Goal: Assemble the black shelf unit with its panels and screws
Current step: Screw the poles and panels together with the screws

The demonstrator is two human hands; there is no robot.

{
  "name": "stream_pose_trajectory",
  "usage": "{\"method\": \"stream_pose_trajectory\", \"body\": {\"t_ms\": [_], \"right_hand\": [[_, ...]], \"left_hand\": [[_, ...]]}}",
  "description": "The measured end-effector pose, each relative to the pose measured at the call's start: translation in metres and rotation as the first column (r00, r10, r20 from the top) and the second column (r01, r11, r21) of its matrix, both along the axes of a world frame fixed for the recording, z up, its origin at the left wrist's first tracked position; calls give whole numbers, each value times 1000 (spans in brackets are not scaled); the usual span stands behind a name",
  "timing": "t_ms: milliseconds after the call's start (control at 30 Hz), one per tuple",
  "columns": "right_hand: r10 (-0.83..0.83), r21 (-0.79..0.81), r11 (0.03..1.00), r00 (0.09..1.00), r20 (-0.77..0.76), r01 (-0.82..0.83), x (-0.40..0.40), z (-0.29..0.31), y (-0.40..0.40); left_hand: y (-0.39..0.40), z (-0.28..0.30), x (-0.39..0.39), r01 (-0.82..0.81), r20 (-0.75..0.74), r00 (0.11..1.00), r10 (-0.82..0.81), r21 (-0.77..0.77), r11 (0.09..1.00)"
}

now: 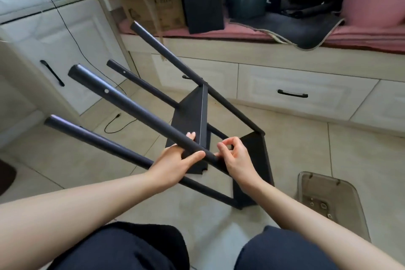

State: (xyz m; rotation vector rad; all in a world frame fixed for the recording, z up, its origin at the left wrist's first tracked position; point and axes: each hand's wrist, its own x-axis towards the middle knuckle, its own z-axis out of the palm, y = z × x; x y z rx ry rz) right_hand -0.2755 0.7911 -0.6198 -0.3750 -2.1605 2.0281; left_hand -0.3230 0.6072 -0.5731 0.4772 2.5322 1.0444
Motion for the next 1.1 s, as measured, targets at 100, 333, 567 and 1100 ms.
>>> {"method": "stream_pose_trajectory", "body": {"t_ms": [100,333,567,1100], "right_hand": [[15,34,999,1000,1,-15,-12,-2,-17],[10,131,991,1000,-12,-9,-29,-25,-57],[86,188,978,996,34,-91,-29,-56,-86],[237,279,922,962,137,-267,-35,-104,-111]], "left_hand": [[-21,-15,-8,-45,47,998,41,81,996],[-59,-65,4,-202,172,973,155,306,930],[-87,-116,20,-353,287,925,249,405,844],[-109,-179,35,-545,416,830,373,460,701]]}}
